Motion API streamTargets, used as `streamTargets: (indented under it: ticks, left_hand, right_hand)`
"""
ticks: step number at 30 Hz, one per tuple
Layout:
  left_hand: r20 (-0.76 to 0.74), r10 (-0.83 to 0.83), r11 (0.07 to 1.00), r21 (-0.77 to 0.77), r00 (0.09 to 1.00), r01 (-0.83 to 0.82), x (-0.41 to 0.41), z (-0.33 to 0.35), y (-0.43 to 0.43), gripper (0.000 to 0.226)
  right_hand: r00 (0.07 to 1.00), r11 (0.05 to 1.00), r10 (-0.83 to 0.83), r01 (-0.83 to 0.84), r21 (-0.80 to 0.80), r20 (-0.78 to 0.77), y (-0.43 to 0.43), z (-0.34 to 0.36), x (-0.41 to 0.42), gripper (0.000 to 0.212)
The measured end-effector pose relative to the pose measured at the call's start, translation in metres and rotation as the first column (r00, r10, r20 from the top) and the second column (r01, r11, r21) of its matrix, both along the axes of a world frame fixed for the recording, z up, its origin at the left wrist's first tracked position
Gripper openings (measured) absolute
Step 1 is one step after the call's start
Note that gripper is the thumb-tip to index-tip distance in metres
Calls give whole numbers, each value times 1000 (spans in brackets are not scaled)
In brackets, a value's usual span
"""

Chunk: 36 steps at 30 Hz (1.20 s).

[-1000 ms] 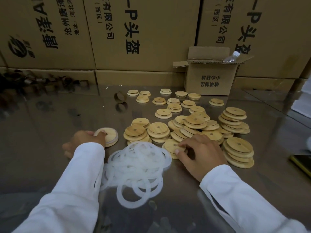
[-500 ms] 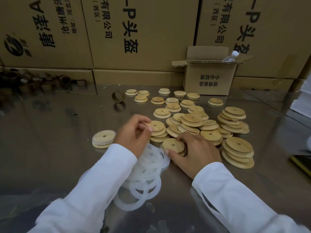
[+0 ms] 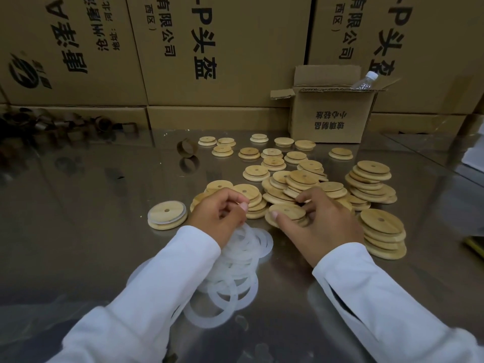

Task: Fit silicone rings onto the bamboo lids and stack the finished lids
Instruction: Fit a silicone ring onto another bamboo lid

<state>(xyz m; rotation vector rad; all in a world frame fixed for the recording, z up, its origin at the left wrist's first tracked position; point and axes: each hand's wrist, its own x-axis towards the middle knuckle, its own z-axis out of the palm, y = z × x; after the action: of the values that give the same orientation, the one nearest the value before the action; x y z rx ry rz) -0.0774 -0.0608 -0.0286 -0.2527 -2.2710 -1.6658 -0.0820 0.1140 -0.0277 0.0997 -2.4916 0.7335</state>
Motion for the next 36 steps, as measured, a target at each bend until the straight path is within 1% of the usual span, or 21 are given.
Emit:
streamTargets:
  ticks: [2, 4, 6, 8, 9, 10, 11, 14, 15, 16, 18, 19, 21, 23, 25, 28, 32, 33, 34, 36]
  left_hand:
    - [-20, 20, 999, 37, 1000, -20, 0, 2, 1, 17]
    - [-24, 33, 994, 102, 999, -31, 1, 5, 3, 15]
    - [-15, -10, 988, 153, 1000, 12, 3, 8, 3, 18]
    - [3, -78, 982, 175, 997, 76, 5, 12, 3, 25]
    - [3, -111, 975, 194, 994, 108, 6, 13, 3, 26]
    - [-5, -134, 967, 219, 991, 132, 6, 13, 2, 25]
    - [-9, -136, 958, 252, 991, 134, 6, 12, 1, 23]
    - [23, -30, 916, 400, 999, 18, -1, 12, -4, 14]
    - [35, 8, 885, 464, 999, -24, -3, 12, -7, 12]
    - [38, 38, 851, 522, 999, -53, -5, 14, -9, 15]
    - [36, 78, 797, 598, 996, -84, -8, 16, -12, 23]
    - [35, 88, 784, 615, 996, -91, -8, 16, -13, 24]
    - [28, 85, 778, 623, 996, -84, -8, 15, -13, 20]
    - [23, 68, 779, 623, 997, -67, -7, 14, -11, 16]
    - [25, 49, 778, 626, 998, -54, -6, 14, -10, 11]
    - [32, 22, 791, 611, 999, -37, -7, 13, -9, 12]
    - [23, -30, 782, 623, 999, 9, -6, 15, -7, 25]
    - [21, -41, 774, 633, 999, 19, -5, 16, -7, 26]
    - [19, -52, 763, 645, 998, 28, -5, 17, -7, 26]
    - [15, -72, 732, 680, 997, 43, -4, 17, -8, 23]
  right_hand:
    - [991, 999, -18, 12, -50, -135, -1, 2, 3, 47]
    - [949, 991, 80, -110, -82, -306, -4, 4, 7, 45]
    - [860, 964, 230, -266, -15, -456, -9, 4, 10, 43]
    - [783, 929, 348, -361, 79, -515, -15, 3, 13, 44]
    - [765, 915, 386, -389, 107, -516, -17, 3, 13, 46]
    - [767, 906, 407, -409, 111, -496, -19, 3, 13, 47]
    - [791, 900, 418, -428, 84, -447, -21, 2, 14, 51]
    - [877, 882, 433, -460, -102, -210, -22, -1, 12, 66]
    - [895, 891, 414, -435, -126, -163, -23, -3, 10, 63]
    - [910, 907, 391, -406, -111, -134, -25, -5, 9, 53]
    - [927, 931, 361, -365, -23, -101, -32, -7, 9, 25]
    - [935, 937, 348, -349, -5, -72, -37, -8, 8, 19]
    - [954, 954, 300, -300, 7, 21, -43, -9, 6, 25]
    - [965, 970, 228, -237, 58, 130, -43, -11, 2, 33]
    - [954, 968, 221, -240, 74, 203, -40, -13, -1, 35]
    - [938, 962, 256, -271, 32, 232, -39, -14, -2, 25]
    - [937, 960, 280, -270, -76, 209, -38, -12, -2, 6]
    - [939, 957, 287, -273, -97, 188, -38, -12, -2, 6]
    - [942, 952, 295, -276, -129, 161, -37, -11, -3, 11]
    - [936, 913, 336, -296, -279, 105, -35, -9, -2, 17]
